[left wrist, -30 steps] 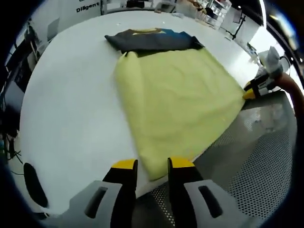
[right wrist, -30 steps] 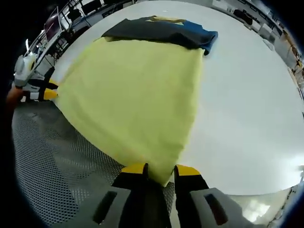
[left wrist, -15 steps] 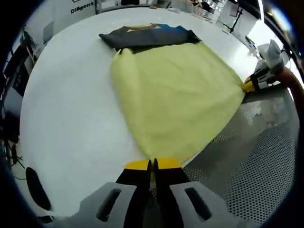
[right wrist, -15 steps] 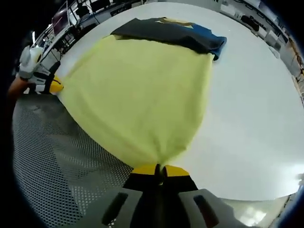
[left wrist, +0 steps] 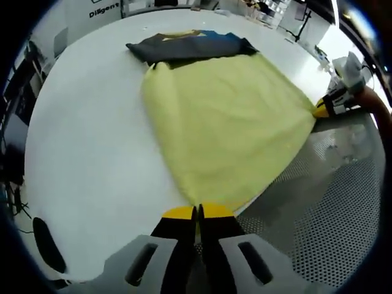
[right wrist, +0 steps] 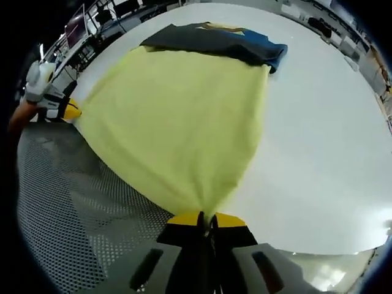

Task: Fold the garment on the visible template until the final outline fits inside the template.

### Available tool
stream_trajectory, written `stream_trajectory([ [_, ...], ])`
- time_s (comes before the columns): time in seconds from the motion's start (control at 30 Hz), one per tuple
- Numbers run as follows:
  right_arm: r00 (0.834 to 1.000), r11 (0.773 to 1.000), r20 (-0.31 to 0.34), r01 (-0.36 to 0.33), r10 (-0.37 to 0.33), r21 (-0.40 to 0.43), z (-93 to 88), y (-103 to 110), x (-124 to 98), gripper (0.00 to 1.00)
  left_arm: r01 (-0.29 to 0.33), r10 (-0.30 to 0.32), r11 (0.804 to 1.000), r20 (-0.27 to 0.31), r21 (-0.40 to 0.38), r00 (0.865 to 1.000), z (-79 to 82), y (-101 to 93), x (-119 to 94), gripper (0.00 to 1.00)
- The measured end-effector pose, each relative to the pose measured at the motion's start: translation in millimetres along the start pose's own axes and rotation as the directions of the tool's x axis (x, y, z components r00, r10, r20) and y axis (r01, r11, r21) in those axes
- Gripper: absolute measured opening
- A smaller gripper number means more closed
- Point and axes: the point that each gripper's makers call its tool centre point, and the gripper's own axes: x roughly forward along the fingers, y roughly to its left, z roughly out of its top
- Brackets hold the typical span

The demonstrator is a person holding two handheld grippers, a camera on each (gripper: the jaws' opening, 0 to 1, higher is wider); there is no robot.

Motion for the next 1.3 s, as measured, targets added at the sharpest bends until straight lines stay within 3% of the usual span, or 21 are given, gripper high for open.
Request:
stream_trajectory([
  [0.4, 1.0, 1.0, -0.003, -0.011, 0.012, 0.005, -1.8, -1.8, 0.9, 0.0, 0.001, -0.001, 1.0, -0.001, 0.007, 1.0, 0.3, 0.8, -0.1, 0.0],
  [0.53, 1.0, 0.999, 0.015, -0.021, 0.02, 0.044, -1.8, -2.3, -2.4, 0.0, -0.002, 0.002, 1.0, -0.001, 0.003, 1.0, 0.3, 1.6, -0.3, 0.0],
  [1.3, 1.0, 0.999, 0.005, -0.03, 0.03, 0.028, -1.3, 2.1, -3.6, 0.0, 0.006, -0.006, 1.0, -0.007, 0.004, 1.0, -1.0, 0.6, -4.3, 0.0],
])
